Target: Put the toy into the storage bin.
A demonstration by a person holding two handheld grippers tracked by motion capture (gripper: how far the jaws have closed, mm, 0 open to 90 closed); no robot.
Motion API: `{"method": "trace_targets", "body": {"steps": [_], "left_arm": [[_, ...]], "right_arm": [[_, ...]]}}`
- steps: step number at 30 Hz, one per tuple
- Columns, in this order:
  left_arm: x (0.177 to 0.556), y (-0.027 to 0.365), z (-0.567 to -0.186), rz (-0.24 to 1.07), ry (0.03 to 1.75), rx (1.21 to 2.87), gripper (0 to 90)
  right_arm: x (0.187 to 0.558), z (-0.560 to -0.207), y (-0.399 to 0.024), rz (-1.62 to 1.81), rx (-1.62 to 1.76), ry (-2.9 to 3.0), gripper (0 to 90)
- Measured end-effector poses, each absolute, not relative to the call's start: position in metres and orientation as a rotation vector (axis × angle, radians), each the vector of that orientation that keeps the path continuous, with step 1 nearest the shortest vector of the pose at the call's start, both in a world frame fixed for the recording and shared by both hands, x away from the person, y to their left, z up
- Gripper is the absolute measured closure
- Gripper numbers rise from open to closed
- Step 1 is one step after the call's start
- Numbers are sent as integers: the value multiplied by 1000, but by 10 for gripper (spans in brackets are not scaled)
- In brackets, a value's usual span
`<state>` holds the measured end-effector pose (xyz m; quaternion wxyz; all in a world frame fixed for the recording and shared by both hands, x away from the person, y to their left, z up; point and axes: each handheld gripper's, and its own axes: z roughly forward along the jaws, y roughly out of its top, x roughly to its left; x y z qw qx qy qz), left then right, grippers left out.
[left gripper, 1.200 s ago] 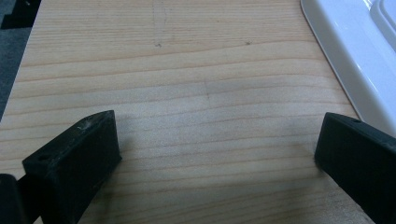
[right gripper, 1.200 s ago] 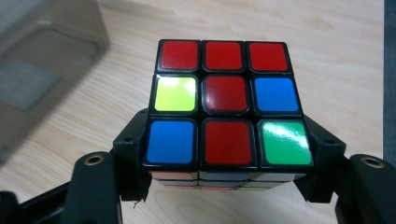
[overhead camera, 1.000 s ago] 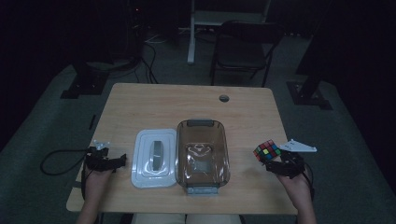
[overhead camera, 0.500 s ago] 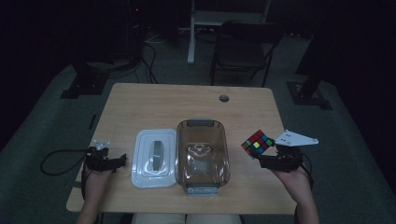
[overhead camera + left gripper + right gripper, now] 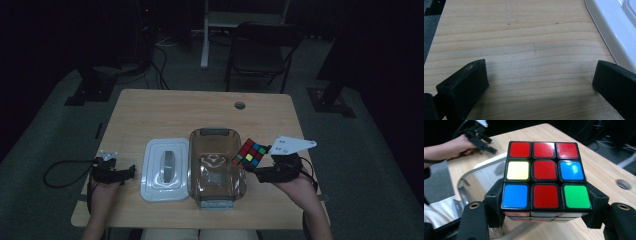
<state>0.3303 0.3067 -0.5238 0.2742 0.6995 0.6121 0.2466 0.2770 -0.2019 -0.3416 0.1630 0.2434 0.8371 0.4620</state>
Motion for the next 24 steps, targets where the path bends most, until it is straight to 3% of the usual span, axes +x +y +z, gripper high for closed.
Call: {"method": "trace_targets", "body": {"steps": [24], "left_arm": [[330, 307, -524, 663, 1643, 1883, 7]], "right_arm": [[294, -378, -126, 1075, 431, 2757, 338]]}}
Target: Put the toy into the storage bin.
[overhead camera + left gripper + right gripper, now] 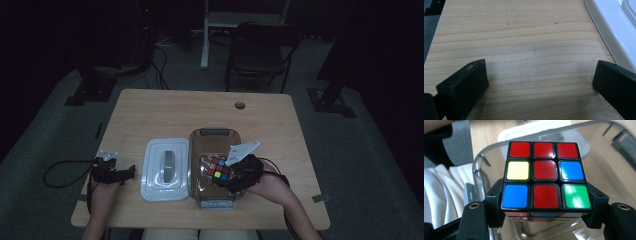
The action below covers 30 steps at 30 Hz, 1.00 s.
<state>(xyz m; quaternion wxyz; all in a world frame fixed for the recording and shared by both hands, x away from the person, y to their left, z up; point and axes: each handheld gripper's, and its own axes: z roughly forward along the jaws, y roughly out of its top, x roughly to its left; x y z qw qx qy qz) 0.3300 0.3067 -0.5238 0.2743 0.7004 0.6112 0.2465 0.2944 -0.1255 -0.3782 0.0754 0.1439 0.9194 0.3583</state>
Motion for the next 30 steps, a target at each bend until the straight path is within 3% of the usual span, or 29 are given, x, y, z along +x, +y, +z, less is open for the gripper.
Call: {"method": "trace_targets", "body": {"steps": [30], "left_arm": [[330, 307, -524, 659, 1635, 1892, 7]], "right_arm": [[324, -416, -69, 448, 291, 3020, 339]]}}
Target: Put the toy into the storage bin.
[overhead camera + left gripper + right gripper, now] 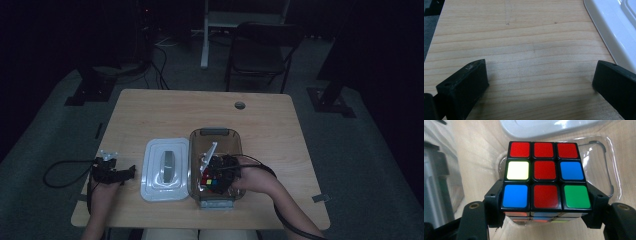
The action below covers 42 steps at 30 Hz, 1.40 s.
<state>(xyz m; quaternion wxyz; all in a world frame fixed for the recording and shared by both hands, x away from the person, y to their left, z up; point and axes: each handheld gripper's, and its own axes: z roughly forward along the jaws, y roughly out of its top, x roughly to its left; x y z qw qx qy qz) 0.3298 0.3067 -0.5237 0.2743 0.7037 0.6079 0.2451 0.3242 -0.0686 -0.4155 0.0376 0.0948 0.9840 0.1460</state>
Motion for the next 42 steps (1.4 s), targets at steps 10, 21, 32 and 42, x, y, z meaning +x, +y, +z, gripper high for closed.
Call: {"method": "trace_targets", "body": {"steps": [10, 21, 32, 42], "left_arm": [[330, 307, -524, 658, 1632, 1894, 7], [329, 307, -524, 659, 1630, 1896, 7], [329, 307, -524, 658, 1629, 1896, 7], [329, 307, -524, 658, 1630, 1896, 7]], "right_arm": [[327, -424, -55, 267, 209, 3040, 339], [327, -431, -44, 178, 169, 3063, 338], [331, -429, -43, 236, 216, 3094, 326], [332, -420, -51, 375, 281, 3047, 297]]}}
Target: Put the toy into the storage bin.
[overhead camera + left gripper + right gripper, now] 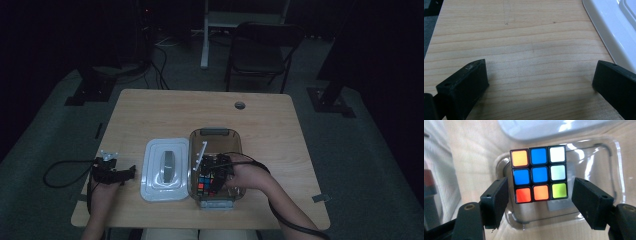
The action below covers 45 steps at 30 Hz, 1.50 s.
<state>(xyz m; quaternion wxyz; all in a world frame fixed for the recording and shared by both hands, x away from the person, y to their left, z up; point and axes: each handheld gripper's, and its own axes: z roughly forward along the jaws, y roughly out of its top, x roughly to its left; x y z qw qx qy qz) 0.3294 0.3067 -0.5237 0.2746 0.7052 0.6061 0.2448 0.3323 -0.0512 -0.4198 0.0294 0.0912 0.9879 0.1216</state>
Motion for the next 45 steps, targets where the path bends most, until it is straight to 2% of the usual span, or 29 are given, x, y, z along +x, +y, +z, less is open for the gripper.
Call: {"method": "trace_targets", "body": {"steps": [10, 14, 15, 25, 45], "left_arm": [[329, 307, -524, 657, 1630, 1896, 7], [329, 307, -524, 657, 1630, 1897, 7], [329, 307, -524, 657, 1630, 1897, 7], [329, 307, -524, 657, 1630, 1897, 7], [329, 307, -524, 658, 1632, 1895, 7]], "right_arm": [[335, -403, -80, 631, 395, 3008, 263], [336, -399, -95, 735, 458, 2974, 221], [336, -397, -102, 763, 505, 2936, 187], [336, -386, -136, 1057, 649, 2730, 130], [332, -397, -214, 1295, 999, 2160, 130]]}}
